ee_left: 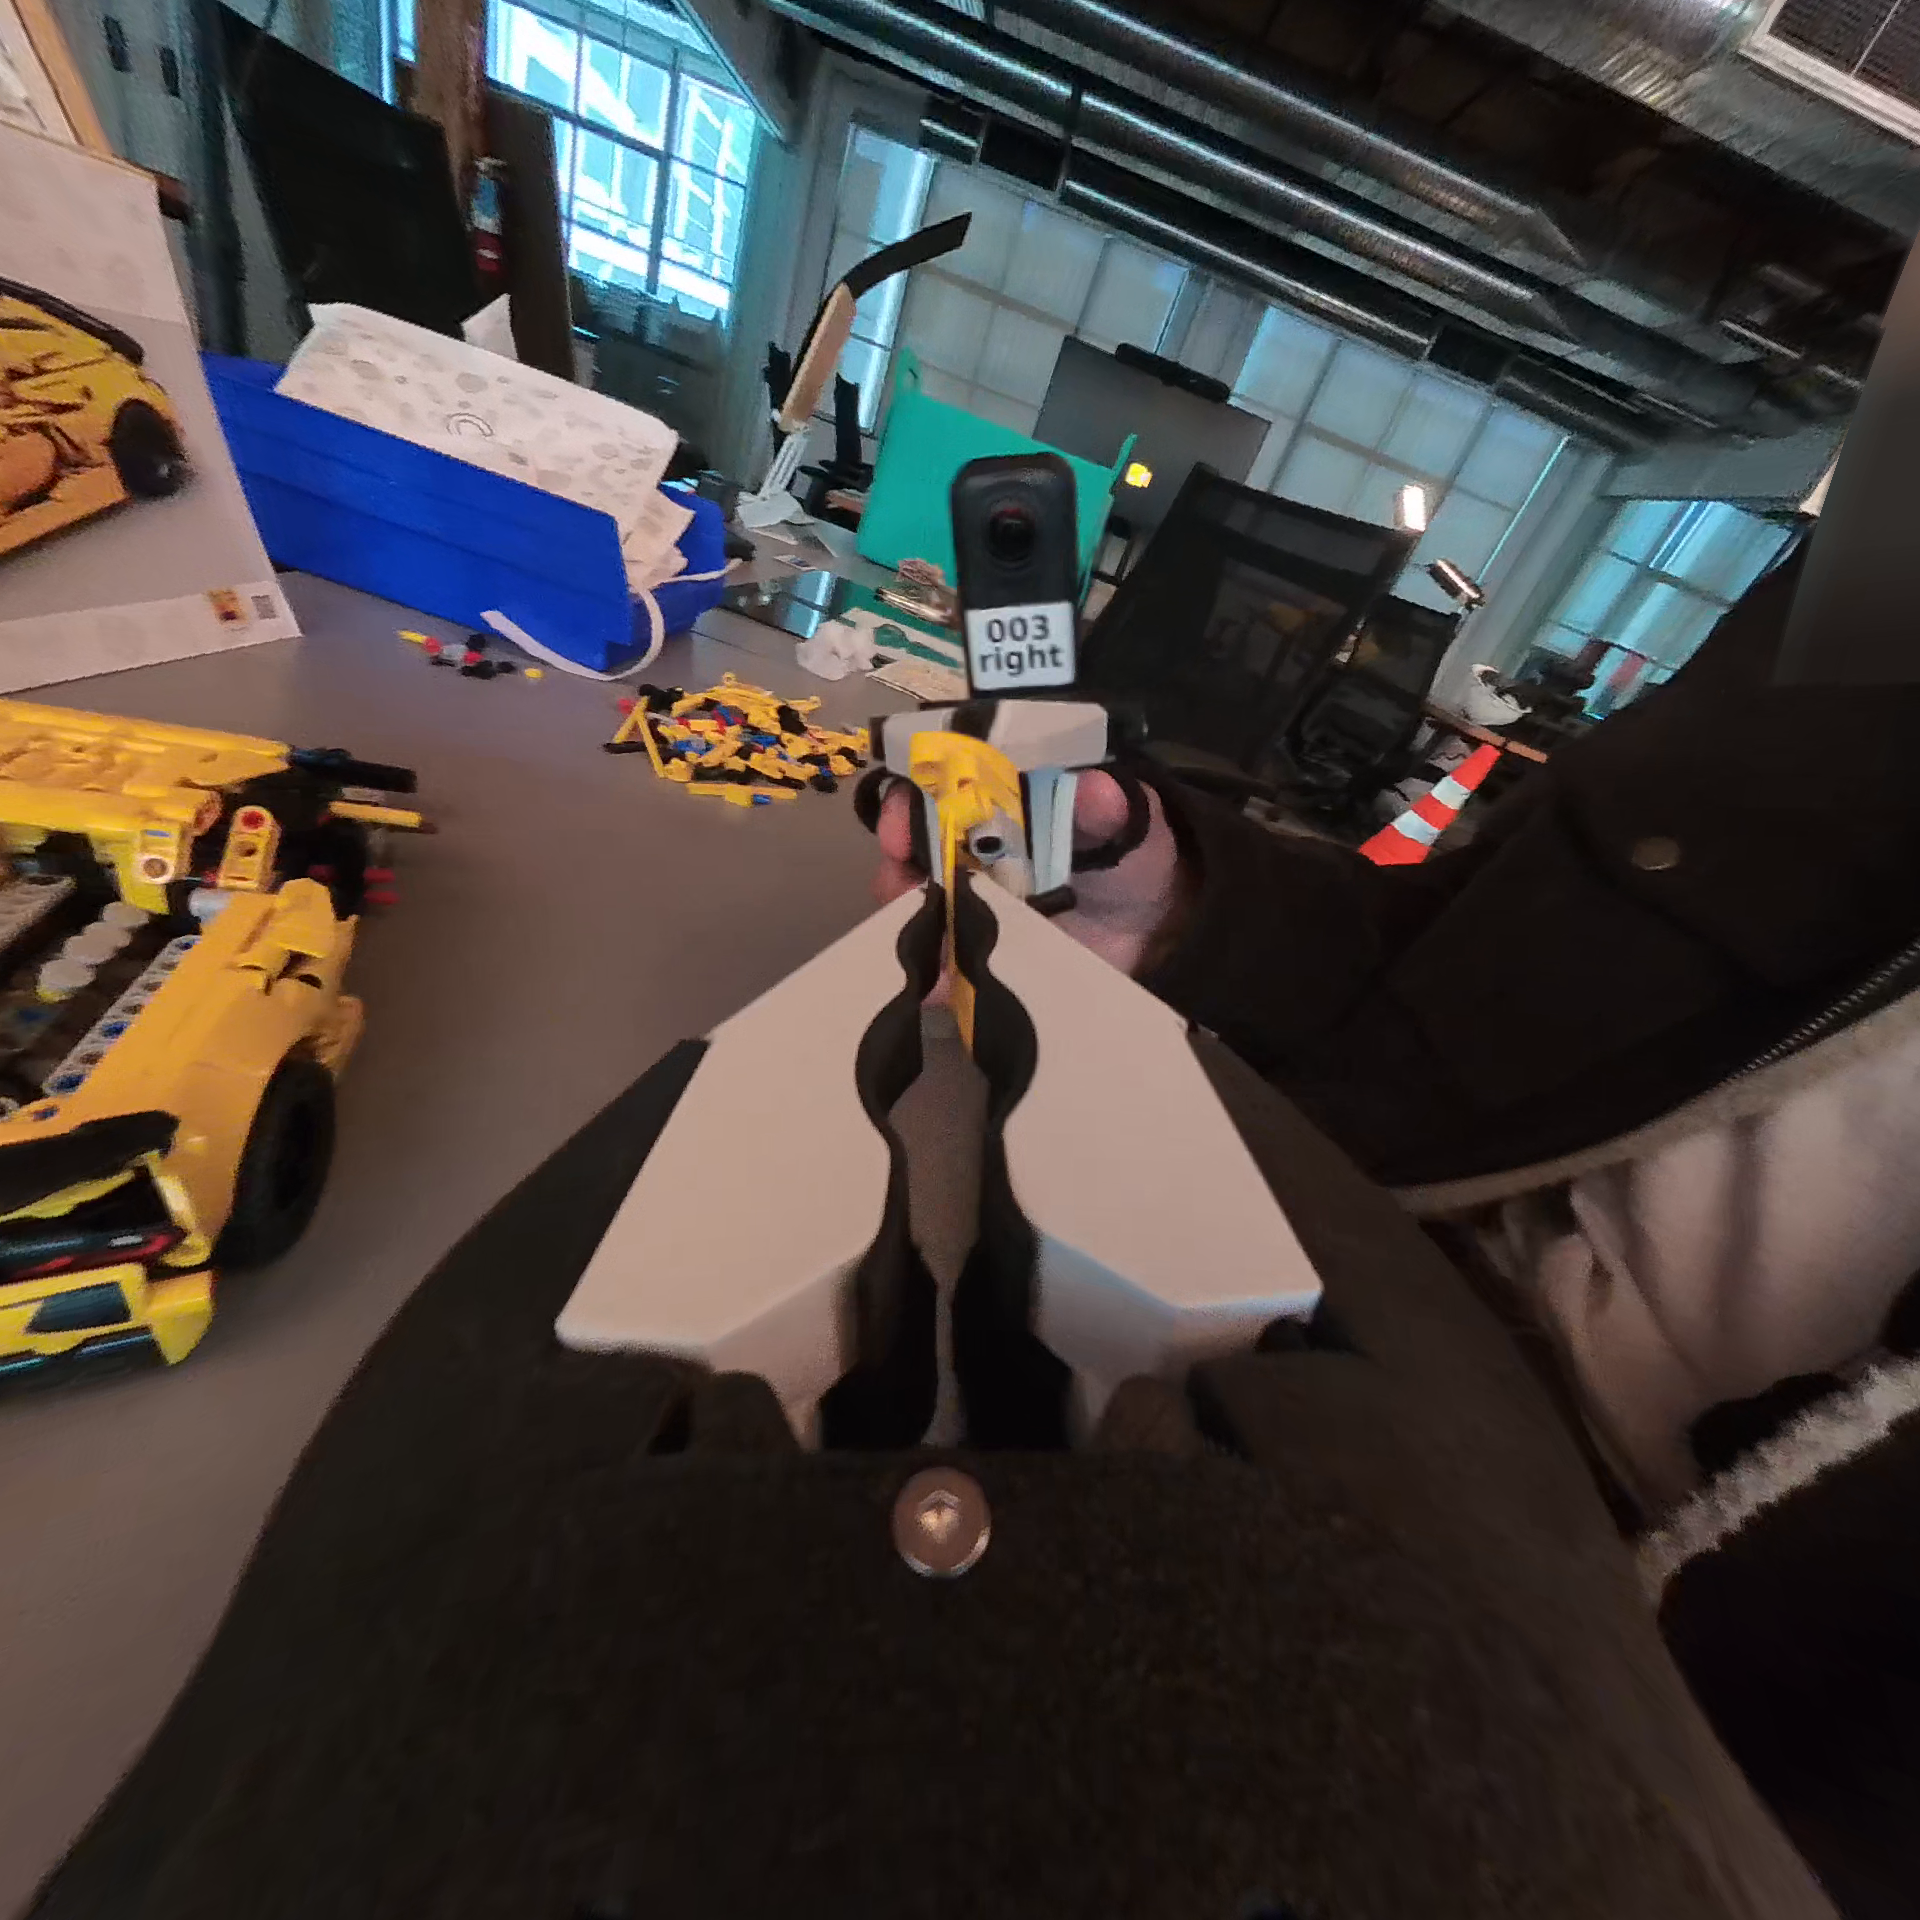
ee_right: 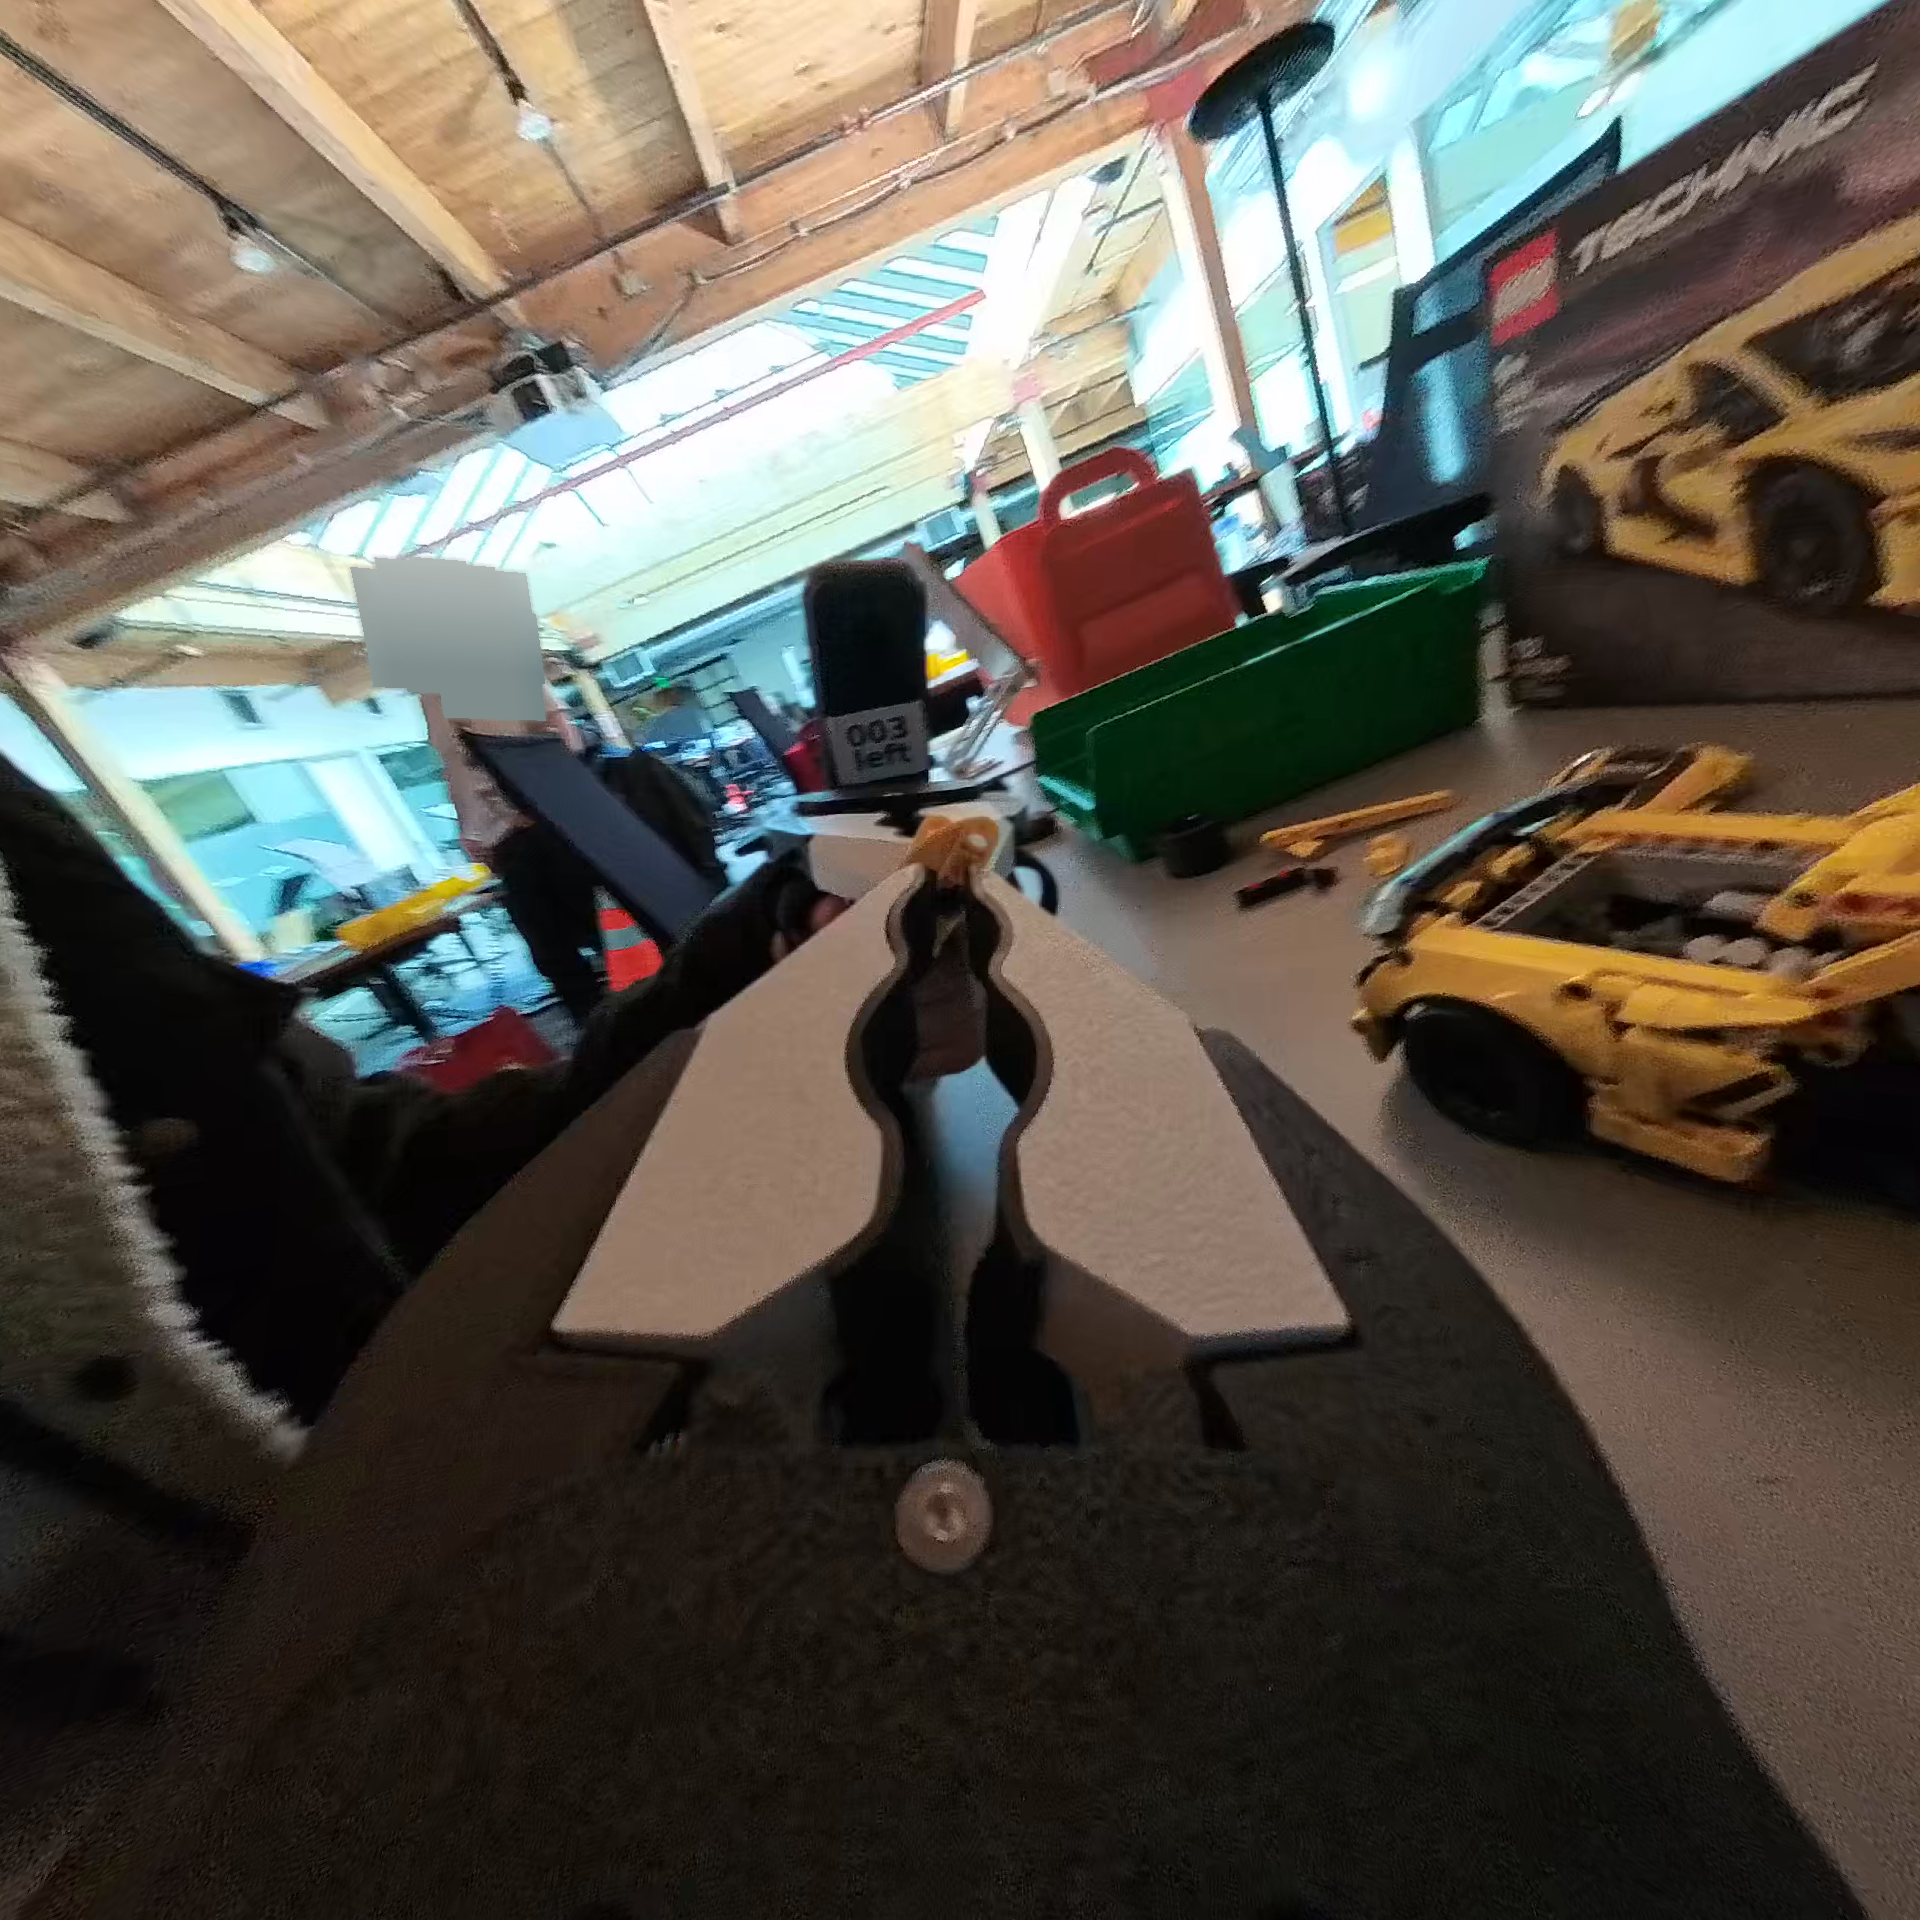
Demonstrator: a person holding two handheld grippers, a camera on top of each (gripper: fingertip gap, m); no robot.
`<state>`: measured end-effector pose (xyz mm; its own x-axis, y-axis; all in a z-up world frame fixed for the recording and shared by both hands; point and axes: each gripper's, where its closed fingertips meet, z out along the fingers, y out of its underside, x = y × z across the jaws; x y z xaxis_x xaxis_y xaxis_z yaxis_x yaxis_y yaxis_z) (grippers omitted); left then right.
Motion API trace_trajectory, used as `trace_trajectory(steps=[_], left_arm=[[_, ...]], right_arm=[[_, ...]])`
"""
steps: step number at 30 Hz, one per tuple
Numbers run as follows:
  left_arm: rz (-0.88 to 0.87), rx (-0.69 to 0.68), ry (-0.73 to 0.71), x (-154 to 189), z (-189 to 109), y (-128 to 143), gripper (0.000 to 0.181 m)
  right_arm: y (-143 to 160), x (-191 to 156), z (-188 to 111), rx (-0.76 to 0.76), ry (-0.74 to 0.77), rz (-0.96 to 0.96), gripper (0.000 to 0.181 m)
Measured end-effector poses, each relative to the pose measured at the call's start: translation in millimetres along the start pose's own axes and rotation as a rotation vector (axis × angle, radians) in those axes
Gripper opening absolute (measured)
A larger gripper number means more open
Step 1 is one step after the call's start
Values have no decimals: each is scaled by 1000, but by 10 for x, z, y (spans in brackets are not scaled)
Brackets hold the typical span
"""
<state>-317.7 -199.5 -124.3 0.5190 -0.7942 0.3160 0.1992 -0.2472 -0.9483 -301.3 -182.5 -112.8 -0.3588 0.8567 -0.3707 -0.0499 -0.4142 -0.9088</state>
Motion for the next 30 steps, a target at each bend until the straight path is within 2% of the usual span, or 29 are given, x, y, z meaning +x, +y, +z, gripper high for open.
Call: trace_trajectory(steps=[2, 6, 8, 10, 14, 15, 17, 18, 21, 22, 24, 26, 30], left_arm=[[24, 15, -34, -43, -9, -28, 0], [73, 81, -174, -227, -63, -149, 1], [102, 86, -289, -376, -85, -165, 1], [123, 95, -388, -482, -89, -190, 1], [105, 115, -453, -500, 35, -182, 1], [107, 105, -456, -485, 86, -158, 1], [113, 99, -452, -447, 176, -134, 1], [104, 92, -459, -459, 197, -113, 1], [33, 57, -368, -415, 248, -14, 3], [-24, 56, -303, -373, 272, 15, 6], [-132, 48, -208, -322, 301, 43, 27], [-137, 43, -150, -236, 348, 44, 36], [-106, 42, -93, -106, 392, 35, 38]], right_arm=[[-13, 86, -10, 20, 66, -21, 15], [136, 73, 90, -52, -19, 232, 38], [210, 30, 185, -74, -46, 290, 38], [256, 114, 256, -71, 41, 270, 34], [294, 284, 297, -90, 182, 218, 38], [292, 299, 292, -93, 194, 209, 36], [292, 312, 251, -117, 206, 180, 15], [309, 324, 219, -153, 224, 150, 13], [411, 397, 59, -359, 298, -88, 6], [421, 425, -16, -427, 314, -171, 6], [486, 347, -110, -562, 258, -242, 6], [481, 357, -198, -639, 280, -300, 6], [645, 328, -264, -796, 282, -375, 6]])
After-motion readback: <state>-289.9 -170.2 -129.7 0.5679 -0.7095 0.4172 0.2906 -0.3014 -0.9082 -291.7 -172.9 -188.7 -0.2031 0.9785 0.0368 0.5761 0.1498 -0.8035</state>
